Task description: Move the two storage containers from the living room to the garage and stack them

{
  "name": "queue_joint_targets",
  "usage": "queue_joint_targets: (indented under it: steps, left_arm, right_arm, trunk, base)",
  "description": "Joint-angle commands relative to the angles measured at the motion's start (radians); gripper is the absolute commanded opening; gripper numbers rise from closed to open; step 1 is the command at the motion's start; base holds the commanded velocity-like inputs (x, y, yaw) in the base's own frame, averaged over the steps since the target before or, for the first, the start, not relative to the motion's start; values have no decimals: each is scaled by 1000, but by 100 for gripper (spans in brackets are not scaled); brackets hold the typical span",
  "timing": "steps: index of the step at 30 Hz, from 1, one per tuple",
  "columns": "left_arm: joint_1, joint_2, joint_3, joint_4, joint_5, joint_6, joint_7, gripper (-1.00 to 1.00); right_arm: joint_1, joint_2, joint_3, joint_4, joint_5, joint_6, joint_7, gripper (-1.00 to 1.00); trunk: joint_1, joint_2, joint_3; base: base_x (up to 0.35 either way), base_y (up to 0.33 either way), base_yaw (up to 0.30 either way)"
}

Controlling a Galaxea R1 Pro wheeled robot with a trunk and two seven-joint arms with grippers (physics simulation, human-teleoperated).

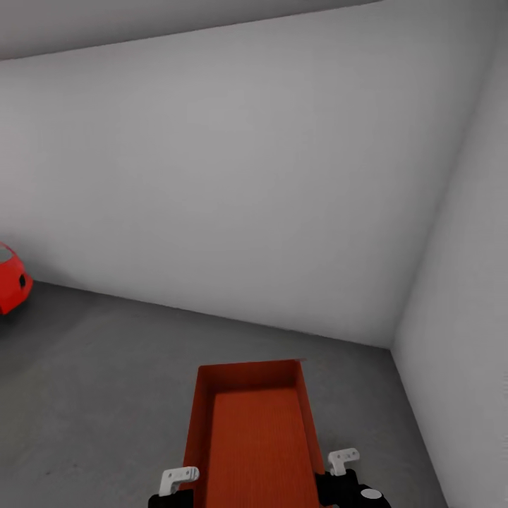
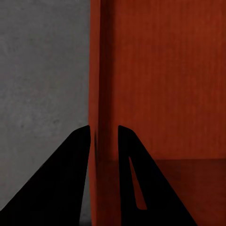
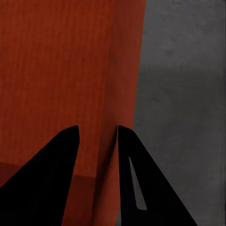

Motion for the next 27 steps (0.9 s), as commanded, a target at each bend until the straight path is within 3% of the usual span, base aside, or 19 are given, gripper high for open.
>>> queue_joint_targets:
  steps: [1, 18, 27]
  left_arm:
    - [0, 23, -4, -4, -1, -6, 35, -100]
    - [0, 23, -4, -4, -1, -6, 35, -100]
    - [0, 23, -4, -4, -1, -6, 35, -100]
  right_arm:
    - [-1, 1, 1, 2, 5, 6, 14, -100]
    - [-1, 1, 1, 2, 5, 6, 14, -100]
    - [-1, 1, 1, 2, 5, 6, 14, -100]
  trunk:
    - [1, -2, -2]
    - [1, -2, -2]
    - [1, -2, -2]
  base:
    - [299, 0, -277]
    - [320, 0, -272]
    - [322, 0, -47]
